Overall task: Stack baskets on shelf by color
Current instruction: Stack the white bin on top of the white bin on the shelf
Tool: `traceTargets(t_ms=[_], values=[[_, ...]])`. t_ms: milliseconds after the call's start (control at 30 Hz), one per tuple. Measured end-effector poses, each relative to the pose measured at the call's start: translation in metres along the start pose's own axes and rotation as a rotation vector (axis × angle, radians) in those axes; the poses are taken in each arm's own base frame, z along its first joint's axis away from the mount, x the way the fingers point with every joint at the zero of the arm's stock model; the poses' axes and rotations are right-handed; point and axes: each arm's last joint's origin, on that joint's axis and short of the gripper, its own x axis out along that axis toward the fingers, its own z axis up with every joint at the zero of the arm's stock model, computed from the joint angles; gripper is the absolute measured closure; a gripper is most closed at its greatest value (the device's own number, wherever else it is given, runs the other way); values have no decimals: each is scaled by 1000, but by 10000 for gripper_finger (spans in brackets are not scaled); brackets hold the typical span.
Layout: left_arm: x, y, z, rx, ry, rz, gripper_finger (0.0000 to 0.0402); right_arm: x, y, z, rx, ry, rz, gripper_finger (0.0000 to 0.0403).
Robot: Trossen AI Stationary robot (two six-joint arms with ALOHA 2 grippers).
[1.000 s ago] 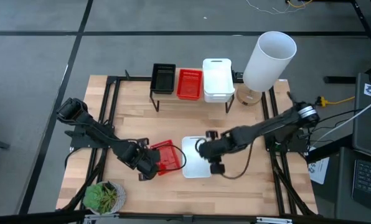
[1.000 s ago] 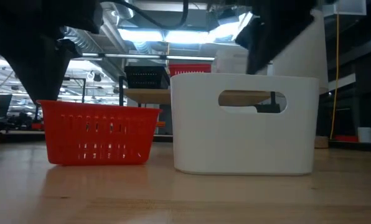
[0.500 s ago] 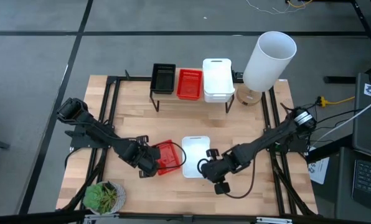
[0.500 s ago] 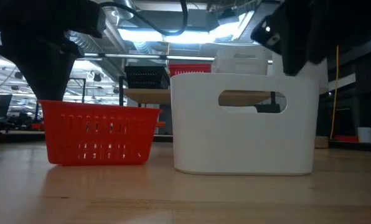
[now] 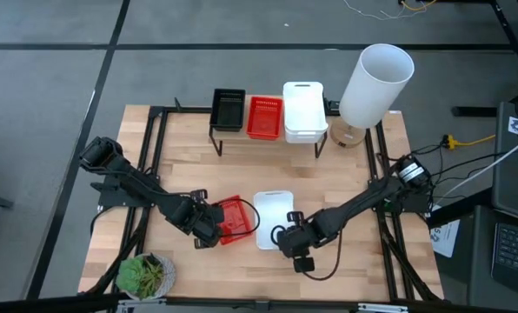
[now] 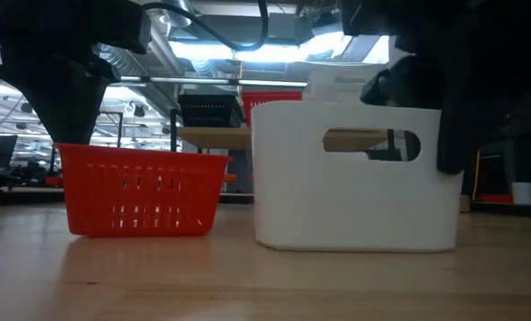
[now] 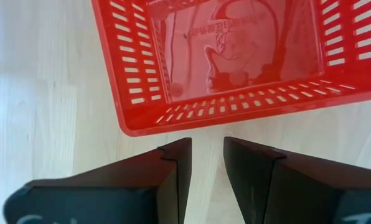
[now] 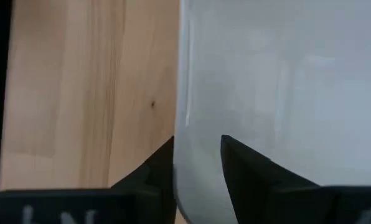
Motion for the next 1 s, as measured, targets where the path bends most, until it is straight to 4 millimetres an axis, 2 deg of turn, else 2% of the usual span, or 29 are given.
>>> traceTargets(t_ms=[100, 200, 333, 433, 567, 767, 867, 1000], values=[[0, 0, 0, -1, 0, 0, 316, 4, 0, -1, 26, 11, -3, 316], [0, 0, 0, -1, -1, -1, 316, 4, 0, -2, 76, 21, -15, 374], [0, 0, 0, -2, -2, -2, 316, -13, 0, 0, 116, 22, -11, 395], [0, 0, 0, -2, -3, -2, 316, -42, 5, 3, 128, 53, -17, 398], [0, -1, 1, -4, -9, -7, 316, -92, 15, 10, 122, 50, -40, 400], [0, -1, 1, -5, -19, -4, 316, -159, 18, 23, 4, -148, -264, 401], [0, -1, 2, -5, -32, 7, 316, -182, 12, 30, -101, -201, -393, 401], [0, -1, 2, -5, -32, 7, 316, -212, -9, 37, -174, -219, -589, 402]])
